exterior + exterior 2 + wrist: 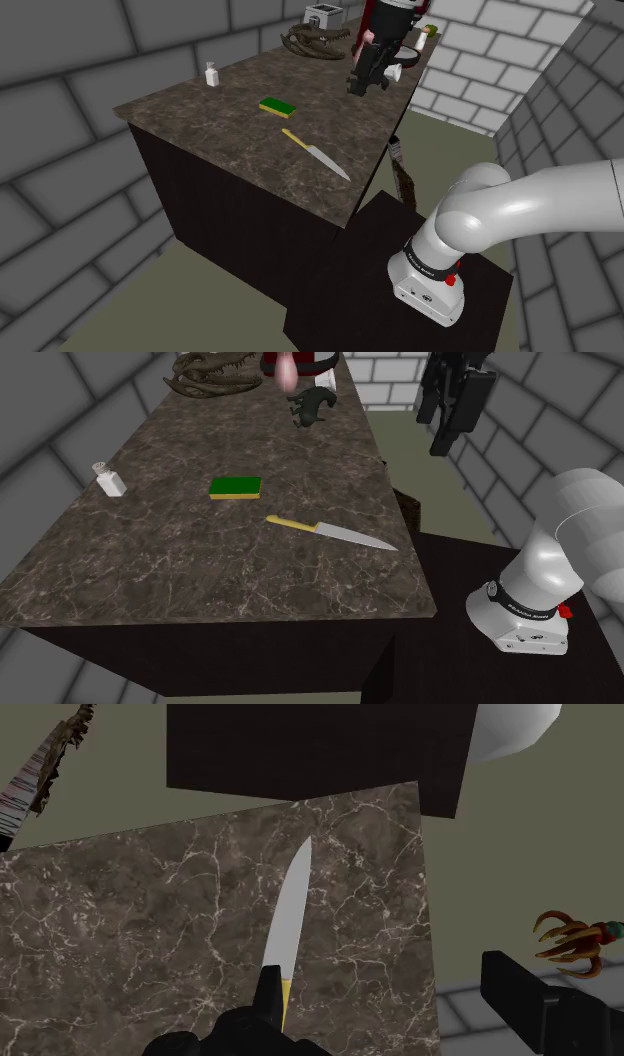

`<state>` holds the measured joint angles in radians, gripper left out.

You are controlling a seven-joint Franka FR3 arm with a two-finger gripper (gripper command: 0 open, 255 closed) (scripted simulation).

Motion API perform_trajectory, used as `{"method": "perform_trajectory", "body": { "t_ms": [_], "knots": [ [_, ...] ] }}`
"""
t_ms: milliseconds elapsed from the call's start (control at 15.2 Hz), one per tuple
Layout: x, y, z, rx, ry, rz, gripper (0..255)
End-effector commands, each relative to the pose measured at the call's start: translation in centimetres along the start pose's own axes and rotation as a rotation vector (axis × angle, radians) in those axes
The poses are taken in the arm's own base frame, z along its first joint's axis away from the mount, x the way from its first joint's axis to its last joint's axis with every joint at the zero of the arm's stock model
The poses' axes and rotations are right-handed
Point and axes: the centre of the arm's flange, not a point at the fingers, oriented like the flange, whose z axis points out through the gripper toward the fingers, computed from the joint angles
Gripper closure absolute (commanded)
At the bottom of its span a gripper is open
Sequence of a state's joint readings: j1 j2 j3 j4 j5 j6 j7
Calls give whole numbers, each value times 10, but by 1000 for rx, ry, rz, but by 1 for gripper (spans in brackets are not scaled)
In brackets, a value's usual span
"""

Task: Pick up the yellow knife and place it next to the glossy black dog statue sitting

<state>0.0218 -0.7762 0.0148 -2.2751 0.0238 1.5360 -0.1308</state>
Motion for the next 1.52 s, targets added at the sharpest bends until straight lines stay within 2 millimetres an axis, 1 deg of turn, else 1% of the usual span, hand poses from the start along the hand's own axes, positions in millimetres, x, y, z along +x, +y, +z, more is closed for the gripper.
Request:
{"method": "perform_trajectory", "body": {
  "t_ms": [0,726,1452],
  "knots": [
    [0,0,0,0,0,0,0],
    [105,24,111,-31,-97,24,0],
    [199,55,230,-63,-193,49,0]
  ]
}}
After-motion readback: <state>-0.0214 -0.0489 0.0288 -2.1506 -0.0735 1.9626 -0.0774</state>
